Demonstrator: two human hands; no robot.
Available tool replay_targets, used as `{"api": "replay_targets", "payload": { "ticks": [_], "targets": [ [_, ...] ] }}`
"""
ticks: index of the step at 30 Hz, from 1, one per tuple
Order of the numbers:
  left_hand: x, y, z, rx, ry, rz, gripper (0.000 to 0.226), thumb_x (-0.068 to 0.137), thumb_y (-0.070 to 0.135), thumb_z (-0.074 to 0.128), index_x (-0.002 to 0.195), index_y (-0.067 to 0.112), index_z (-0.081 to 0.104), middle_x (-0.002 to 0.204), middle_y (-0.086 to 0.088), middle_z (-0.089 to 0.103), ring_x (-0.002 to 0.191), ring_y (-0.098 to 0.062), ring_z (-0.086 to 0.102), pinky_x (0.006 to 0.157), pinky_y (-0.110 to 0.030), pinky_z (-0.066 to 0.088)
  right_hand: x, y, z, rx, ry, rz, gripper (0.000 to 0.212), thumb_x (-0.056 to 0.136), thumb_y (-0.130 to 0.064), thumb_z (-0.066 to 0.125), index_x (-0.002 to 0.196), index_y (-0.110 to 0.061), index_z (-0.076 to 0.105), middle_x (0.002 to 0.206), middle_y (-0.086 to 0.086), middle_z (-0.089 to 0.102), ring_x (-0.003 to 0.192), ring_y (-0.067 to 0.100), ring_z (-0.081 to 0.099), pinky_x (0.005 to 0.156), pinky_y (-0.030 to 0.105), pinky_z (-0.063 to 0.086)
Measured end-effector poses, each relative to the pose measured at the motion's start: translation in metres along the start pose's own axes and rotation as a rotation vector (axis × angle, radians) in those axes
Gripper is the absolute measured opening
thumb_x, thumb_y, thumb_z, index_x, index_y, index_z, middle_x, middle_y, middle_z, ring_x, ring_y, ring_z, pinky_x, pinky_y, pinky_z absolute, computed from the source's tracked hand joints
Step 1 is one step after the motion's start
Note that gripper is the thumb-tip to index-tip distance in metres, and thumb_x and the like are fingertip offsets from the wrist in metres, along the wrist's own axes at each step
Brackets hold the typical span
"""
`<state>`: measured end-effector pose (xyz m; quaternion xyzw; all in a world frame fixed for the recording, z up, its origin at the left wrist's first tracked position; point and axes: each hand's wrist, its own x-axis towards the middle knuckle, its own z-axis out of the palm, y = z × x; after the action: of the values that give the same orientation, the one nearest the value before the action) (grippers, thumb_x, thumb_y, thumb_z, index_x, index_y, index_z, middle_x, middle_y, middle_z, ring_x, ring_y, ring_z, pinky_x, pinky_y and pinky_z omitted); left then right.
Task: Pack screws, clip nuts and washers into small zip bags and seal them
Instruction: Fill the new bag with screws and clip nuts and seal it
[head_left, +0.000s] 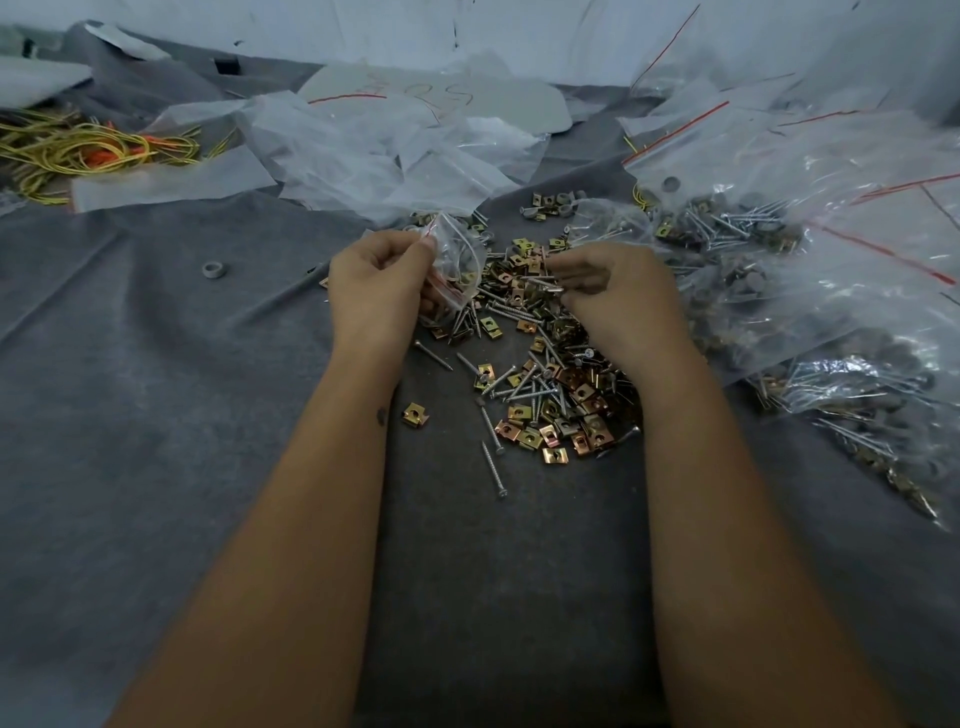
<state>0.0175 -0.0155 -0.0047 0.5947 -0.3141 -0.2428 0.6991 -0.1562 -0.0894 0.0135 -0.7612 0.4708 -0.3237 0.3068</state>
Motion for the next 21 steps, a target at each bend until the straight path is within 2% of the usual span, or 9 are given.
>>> {"api": "replay_targets", "payload": {
  "ticks": [3,7,9,10,12,14,17,21],
  "targets": [
    [0.000,-0.001,0.001,0.013,0.001,0.001,0.008,0.092,0.012,0.065,0.086,0.010,0.070,0.056,0.003,0.061,0.048,-0.012,0.057,0.052,-0.027,0.052,-0.001,0.001,-0.003,0.055,0.100,0.037,0.031,0.088,-0.003,0.065,0.111,-0.023,0.069,0.096,-0.009,0.065,0.089,0.002,0.064,0.077,0.039,0.060],
    [0.001,-0.001,0.001,0.028,0.002,0.000,0.008,0.092,0.013,0.065,0.088,0.009,0.070,0.059,0.000,0.061,0.049,-0.012,0.056,0.052,-0.026,0.050,0.000,0.001,-0.004,0.141,0.173,0.092,0.032,0.085,-0.006,0.071,0.115,-0.015,0.067,0.100,-0.002,0.070,0.088,0.004,0.067,0.076,0.043,0.060],
    [0.000,-0.001,0.001,0.050,-0.004,0.007,0.008,0.092,0.013,0.064,0.087,0.011,0.070,0.056,0.004,0.062,0.047,-0.009,0.056,0.050,-0.022,0.048,0.000,-0.002,-0.001,0.159,0.214,0.043,0.029,0.083,-0.007,0.073,0.111,-0.013,0.068,0.106,0.000,0.069,0.089,0.002,0.066,0.080,0.036,0.059],
    [0.000,-0.001,0.001,0.060,-0.012,0.014,0.009,0.093,0.014,0.064,0.085,0.012,0.069,0.055,0.006,0.062,0.046,-0.008,0.056,0.049,-0.020,0.047,0.000,-0.006,0.002,0.154,0.242,-0.013,0.026,0.082,-0.008,0.074,0.107,-0.013,0.068,0.109,0.001,0.067,0.089,0.000,0.065,0.081,0.028,0.058],
    [-0.002,-0.001,0.002,0.089,-0.032,0.031,0.011,0.093,0.015,0.064,0.083,0.014,0.068,0.055,0.006,0.062,0.046,-0.008,0.058,0.047,-0.019,0.046,-0.002,-0.015,0.011,0.132,0.283,-0.141,0.021,0.082,-0.006,0.074,0.099,-0.016,0.066,0.113,0.001,0.058,0.087,-0.002,0.064,0.077,0.013,0.053],
    [-0.004,0.000,0.004,0.122,-0.055,0.053,0.014,0.093,0.015,0.064,0.080,0.017,0.067,0.054,0.005,0.061,0.045,-0.008,0.059,0.047,-0.018,0.045,-0.006,-0.024,0.022,0.133,0.281,-0.247,0.022,0.080,-0.002,0.074,0.088,-0.019,0.062,0.107,-0.001,0.050,0.082,0.000,0.061,0.072,0.007,0.050],
    [-0.005,0.001,0.006,0.130,-0.085,0.069,0.015,0.092,0.012,0.064,0.077,0.016,0.066,0.050,0.004,0.060,0.042,-0.008,0.058,0.046,-0.018,0.044,-0.010,-0.033,0.039,0.118,0.212,-0.355,0.026,0.077,0.003,0.072,0.078,-0.018,0.056,0.098,-0.003,0.045,0.079,0.003,0.057,0.072,0.014,0.053],
    [-0.004,0.000,0.005,0.141,-0.089,0.074,0.014,0.090,0.010,0.063,0.079,0.015,0.070,0.060,-0.005,0.063,0.049,-0.011,0.058,0.048,-0.022,0.049,-0.012,-0.035,0.054,0.008,0.091,-0.438,0.016,0.079,0.005,0.066,0.079,-0.009,0.060,0.096,0.000,0.045,0.081,0.012,0.052,0.074,0.028,0.051]
  ]
}}
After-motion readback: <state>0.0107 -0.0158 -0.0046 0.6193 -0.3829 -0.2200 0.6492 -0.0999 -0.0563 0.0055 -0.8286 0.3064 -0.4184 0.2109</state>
